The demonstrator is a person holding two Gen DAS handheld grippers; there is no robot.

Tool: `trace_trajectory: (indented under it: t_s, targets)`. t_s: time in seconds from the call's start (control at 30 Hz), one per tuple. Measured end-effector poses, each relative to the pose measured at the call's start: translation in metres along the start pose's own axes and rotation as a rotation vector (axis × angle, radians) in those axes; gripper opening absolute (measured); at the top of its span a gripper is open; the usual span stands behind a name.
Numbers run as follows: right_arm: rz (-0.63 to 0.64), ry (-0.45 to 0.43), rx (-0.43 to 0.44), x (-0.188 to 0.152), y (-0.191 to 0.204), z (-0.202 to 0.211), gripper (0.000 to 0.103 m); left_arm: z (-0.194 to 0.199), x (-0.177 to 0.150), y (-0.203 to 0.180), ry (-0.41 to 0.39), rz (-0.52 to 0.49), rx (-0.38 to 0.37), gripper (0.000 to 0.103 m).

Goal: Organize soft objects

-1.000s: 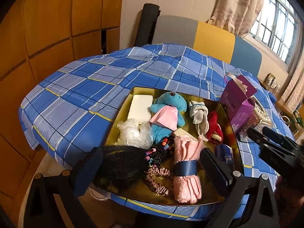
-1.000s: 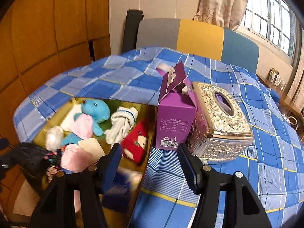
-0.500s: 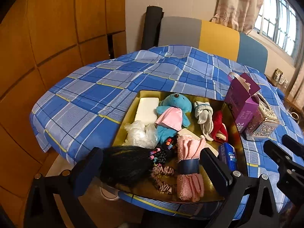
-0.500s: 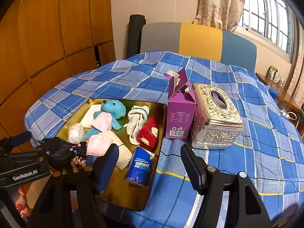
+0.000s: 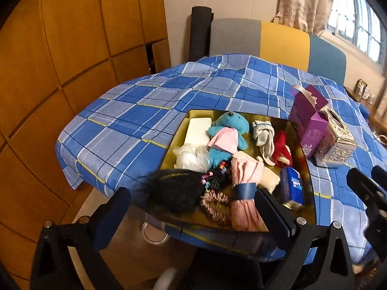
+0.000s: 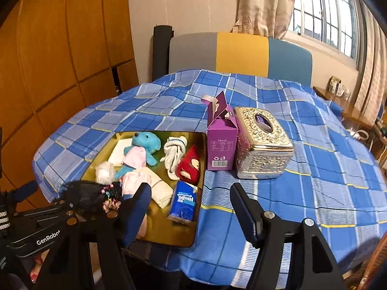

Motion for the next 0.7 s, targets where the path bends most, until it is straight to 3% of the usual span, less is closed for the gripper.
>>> trace_trajectory:
  t_s: [0.33, 0.47, 0.7]
  targets:
    - [-0.024, 0.03, -0.022, -0.005, 0.003, 0.02, 0.069, 0.025, -0.004, -0.001, -0.008, -0.017, -0.006, 0.103]
    - [-0.045, 0.061, -0.031, -0.01, 0.0, 0.022, 0.069, 0.031, -0.003, -0.001, -0.022, -0.056, 0.041, 0.103]
    - [-0.088, 0.089, -0.047, -0.015, -0.009, 0.023, 0.069, 0.031, -0.004, 0.001, 0.012, -0.028, -0.008, 0.103]
Point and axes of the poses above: each gripper's, at about its wrist camera, not at the fingertips, and z roughly against the way its jaws point, y to its left, x to its top, the point moved 9 cm from there along -z, roughly the way its jaws point, and after that the axes turned 7 degrees about z, right-handed, at the moved point
